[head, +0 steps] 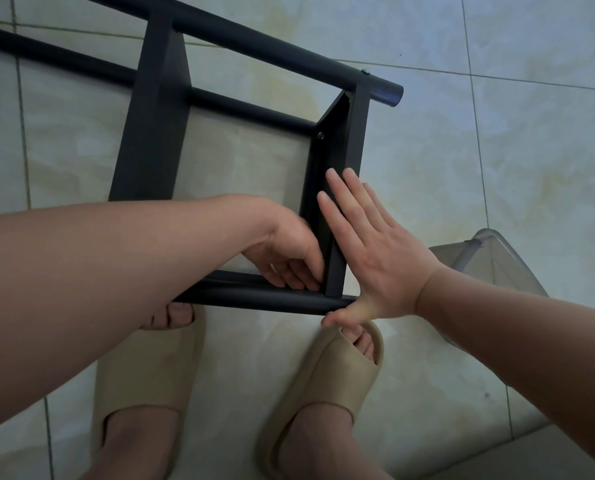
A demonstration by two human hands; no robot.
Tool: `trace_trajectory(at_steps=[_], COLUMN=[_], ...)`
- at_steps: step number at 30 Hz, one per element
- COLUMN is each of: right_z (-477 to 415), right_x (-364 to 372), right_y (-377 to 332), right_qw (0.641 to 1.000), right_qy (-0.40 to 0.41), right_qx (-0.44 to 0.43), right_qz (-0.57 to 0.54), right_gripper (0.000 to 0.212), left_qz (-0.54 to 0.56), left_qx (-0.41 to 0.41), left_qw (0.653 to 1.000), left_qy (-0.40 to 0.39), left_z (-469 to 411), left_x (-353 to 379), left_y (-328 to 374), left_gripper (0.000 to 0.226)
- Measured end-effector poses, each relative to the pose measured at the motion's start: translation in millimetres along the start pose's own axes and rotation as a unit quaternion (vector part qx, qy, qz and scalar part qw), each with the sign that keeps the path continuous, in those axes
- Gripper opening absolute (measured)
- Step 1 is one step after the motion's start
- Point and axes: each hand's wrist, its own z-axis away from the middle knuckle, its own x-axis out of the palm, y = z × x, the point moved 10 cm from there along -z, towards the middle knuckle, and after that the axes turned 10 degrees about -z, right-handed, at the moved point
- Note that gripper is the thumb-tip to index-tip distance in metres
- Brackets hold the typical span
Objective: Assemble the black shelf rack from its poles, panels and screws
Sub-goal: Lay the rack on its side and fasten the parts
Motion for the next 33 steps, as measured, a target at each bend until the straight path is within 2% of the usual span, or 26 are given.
trace_trajectory(at_steps=[10, 23, 28, 33], right_z=[7, 9, 9, 9], right_x=[-2, 3, 4, 5], right_y=[0, 3, 3, 4], right_qw=[0.999, 0.999, 0.999, 1.000], right_qy=[0.002, -0.008, -0.005, 0.003], right_qx=[0.023, 0.036, 0.031, 0.026], right_qz=[0.031, 0.006, 0.001, -0.005], right_gripper=[0.143, 0.142, 0.141, 0.139], left_qz=[0.001, 0.006, -0.021, -0.028], left_qx=[0.029, 0.075, 0.035, 0.011], left_qw=[1.000, 0.996, 0.999, 0.999], left_qy=[0.012, 0.037, 0.019, 0.019], left_z=[-1, 0, 4, 4], left_x=[-4, -6, -6, -6], left_y=[8, 12, 6, 4], left_gripper=[0.010, 0.016, 0.006, 0.008])
